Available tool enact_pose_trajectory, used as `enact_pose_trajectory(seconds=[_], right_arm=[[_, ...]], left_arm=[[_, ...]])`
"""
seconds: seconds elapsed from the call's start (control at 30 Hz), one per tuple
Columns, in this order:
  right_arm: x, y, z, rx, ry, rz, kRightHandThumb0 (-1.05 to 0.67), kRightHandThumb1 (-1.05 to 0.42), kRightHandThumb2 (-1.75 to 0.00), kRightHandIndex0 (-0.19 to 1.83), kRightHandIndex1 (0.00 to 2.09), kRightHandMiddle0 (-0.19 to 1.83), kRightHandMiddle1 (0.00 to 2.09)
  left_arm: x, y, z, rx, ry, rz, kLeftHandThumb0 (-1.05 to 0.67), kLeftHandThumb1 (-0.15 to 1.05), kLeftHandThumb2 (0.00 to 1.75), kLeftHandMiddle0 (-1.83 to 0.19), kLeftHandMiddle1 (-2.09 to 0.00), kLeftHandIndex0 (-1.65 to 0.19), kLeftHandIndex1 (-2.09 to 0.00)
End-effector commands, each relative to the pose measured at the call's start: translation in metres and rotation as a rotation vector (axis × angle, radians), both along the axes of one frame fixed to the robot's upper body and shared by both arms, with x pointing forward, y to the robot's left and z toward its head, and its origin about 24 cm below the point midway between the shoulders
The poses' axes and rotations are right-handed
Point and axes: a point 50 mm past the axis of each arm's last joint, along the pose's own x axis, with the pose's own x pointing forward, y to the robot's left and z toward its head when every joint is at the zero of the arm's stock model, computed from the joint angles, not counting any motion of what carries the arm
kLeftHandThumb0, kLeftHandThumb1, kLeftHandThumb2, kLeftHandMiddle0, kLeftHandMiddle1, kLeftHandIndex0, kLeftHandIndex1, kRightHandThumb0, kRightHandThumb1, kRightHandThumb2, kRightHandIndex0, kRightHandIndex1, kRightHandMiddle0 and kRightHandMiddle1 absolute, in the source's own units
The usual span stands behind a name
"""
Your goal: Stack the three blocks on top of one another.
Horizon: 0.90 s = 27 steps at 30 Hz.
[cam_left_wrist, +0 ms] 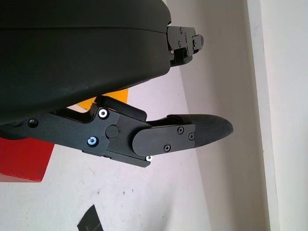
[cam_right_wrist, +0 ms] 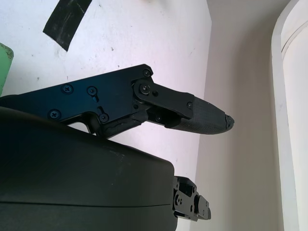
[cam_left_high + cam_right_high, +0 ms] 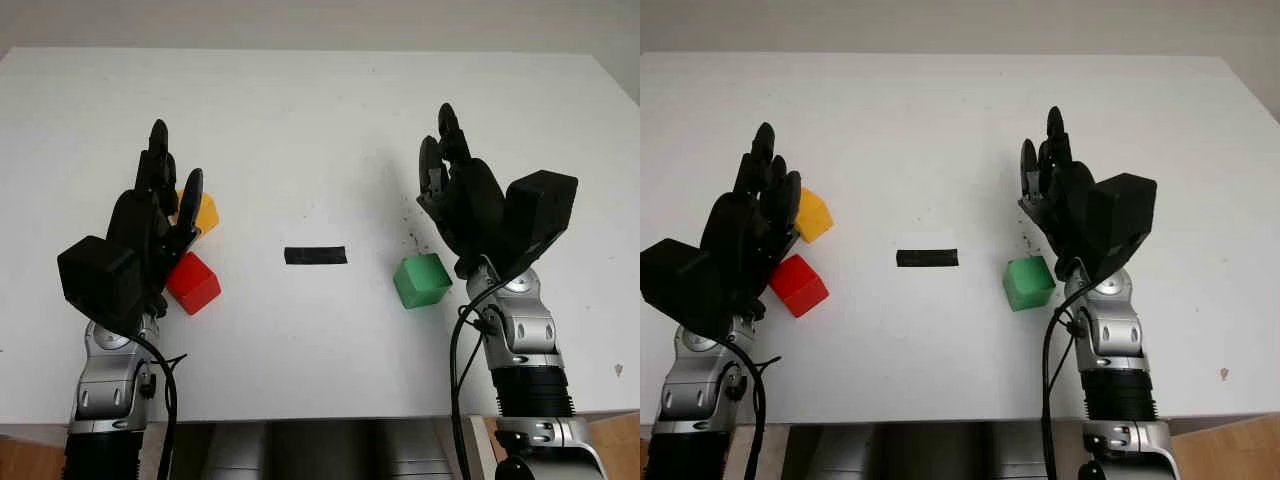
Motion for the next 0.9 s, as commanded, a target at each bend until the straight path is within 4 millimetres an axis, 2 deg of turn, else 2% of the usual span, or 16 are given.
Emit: enact_pose_trajectory(seconds=[0.0,0.47,0.7,0.87], right_arm=[[0.000,0.000,0.007,-0.003,-0.036,0.008,-0.62,-1.05,-0.69,-0.19,0.00,-0.19,0.00],[0.000,-0.003,0.011,-0.016,-0.040,0.005,-0.62,-1.05,-0.68,-0.19,0.00,-0.19,0.00],[0.000,-0.003,0.014,-0.022,-0.055,0.009,-0.65,-1.05,-0.68,-0.19,0.00,-0.19,0.00],[0.001,-0.002,0.015,-0.025,-0.087,0.044,-0.68,-1.05,-0.71,-0.19,0.00,-0.19,0.00]], left_arm=[[0.000,0.000,0.001,0.005,-0.006,-0.002,-0.65,1.05,0.49,0.14,-0.05,0.10,-0.05],[-0.001,0.001,0.006,0.015,-0.026,-0.012,-0.67,1.05,0.49,0.13,-0.06,0.09,-0.05],[-0.012,0.010,0.028,0.130,-0.094,-0.056,-0.66,1.05,0.43,0.09,-0.07,0.07,-0.06],[-0.021,0.023,0.055,0.359,-0.144,-0.130,-0.64,1.05,0.29,-0.03,-0.09,-0.02,-0.10]])
